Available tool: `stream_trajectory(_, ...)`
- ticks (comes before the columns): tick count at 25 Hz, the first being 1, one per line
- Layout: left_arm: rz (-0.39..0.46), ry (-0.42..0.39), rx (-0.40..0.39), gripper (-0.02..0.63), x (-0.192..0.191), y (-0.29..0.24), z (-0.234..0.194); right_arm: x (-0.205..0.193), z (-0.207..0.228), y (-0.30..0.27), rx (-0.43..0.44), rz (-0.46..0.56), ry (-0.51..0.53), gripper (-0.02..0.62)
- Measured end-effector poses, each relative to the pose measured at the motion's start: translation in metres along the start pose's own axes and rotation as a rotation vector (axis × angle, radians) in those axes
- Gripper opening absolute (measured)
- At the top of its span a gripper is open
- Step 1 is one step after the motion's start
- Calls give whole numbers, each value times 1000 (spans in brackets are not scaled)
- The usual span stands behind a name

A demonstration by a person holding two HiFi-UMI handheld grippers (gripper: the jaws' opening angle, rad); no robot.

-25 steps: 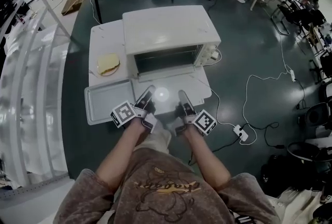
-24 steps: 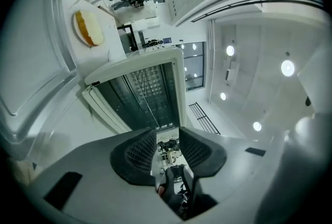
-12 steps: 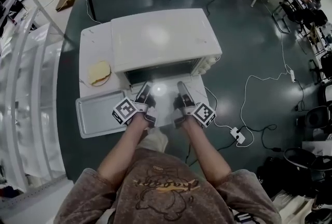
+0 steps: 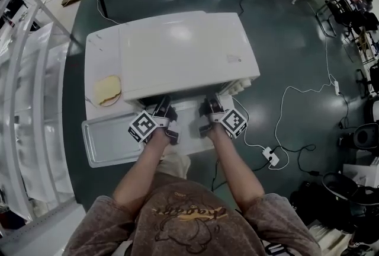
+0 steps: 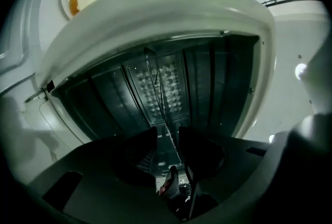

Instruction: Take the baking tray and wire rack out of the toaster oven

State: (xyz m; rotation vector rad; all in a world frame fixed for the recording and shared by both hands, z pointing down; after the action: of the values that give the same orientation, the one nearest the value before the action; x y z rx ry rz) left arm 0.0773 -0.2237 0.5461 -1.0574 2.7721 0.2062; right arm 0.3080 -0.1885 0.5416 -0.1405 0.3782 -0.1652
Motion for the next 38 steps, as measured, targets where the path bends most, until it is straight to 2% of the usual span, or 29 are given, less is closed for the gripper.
stream_trajectory(8,18,2,11,114,12,-12,-7,8,1,-24,1,2,3,106)
stream_trajectory(15,25,22,-11,19,13,-13,-4,8,0,-25,-27,7,17,51)
stream_trajectory(21,11,65,-17,9,8,-8,-5,5,-4,-19,-1,41,13,32)
stream_trajectory(23,2,68,-17,8,5,-3,-3,3,-4,-13,8,47,7,32)
stream_trajectory(27,-15,77,-23,8,-6,11,0,-2,2,9,-39,54,12,31)
stream_trajectory(32,-49,79,-29,8,-26,36,5,-10,4,40,-5,73,-18,28)
stream_trajectory(35,-68,87,-31,6,-39,53,9,-15,10,65,-50,78,-12,26)
stream_trajectory(38,-91,89,-36,6,-51,70,14,-21,10,87,-46,87,-16,26)
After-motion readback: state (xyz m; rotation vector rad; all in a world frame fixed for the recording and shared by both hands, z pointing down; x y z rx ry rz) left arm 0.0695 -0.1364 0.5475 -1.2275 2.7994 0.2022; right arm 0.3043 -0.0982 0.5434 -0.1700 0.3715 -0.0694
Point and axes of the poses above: the fingertips, and each gripper's own axes: y backward along the fingers, z to its right, x out of its top, the point moved 8 cm from there along y, backward along the fingers, and after that the axes turned 7 degrees about -x, right-handed, at the moved point
